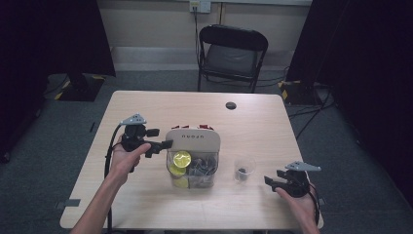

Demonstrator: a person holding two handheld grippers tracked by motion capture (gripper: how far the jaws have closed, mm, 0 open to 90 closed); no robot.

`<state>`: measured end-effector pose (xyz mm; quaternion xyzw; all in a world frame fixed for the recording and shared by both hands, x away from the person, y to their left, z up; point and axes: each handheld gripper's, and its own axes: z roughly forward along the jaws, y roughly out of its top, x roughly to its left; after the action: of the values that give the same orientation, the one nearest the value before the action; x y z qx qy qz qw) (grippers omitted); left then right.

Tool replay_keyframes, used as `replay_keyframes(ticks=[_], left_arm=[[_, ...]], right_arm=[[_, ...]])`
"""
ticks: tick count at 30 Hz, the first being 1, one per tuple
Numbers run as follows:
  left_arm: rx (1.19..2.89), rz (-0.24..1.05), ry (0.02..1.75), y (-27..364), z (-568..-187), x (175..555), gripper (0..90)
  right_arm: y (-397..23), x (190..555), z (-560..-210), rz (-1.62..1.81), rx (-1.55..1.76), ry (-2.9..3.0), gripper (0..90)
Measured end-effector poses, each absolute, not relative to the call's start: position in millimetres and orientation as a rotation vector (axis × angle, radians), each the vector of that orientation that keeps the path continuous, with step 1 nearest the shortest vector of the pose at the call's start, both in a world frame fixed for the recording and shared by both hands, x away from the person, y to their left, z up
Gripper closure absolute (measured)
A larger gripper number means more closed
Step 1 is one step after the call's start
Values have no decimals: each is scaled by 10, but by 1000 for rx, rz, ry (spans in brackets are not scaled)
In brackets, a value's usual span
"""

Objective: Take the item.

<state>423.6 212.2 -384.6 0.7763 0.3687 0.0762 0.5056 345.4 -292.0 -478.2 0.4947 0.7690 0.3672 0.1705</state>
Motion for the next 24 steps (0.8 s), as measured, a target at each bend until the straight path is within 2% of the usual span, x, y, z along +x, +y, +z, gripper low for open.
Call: replay_keyframes(ticks=[6, 14, 17, 24], left_arm=[[1840, 163, 893, 2198, -3793, 4219, 172], [1803, 225, 919, 2400, -3696, 4239, 175], [1786, 267, 937, 2432, -3688, 4263, 170], [1788, 278, 978, 2404, -3738, 4336, 166]], right_arm=[[-2876, 3488, -4852, 978, 1430, 2189, 262], [-2896, 3503, -4897, 923, 1450, 2183, 206], [-2885, 3496, -4907, 898, 1443, 2182, 204], [-2895, 3474, -4926, 894, 1427, 2165, 197]])
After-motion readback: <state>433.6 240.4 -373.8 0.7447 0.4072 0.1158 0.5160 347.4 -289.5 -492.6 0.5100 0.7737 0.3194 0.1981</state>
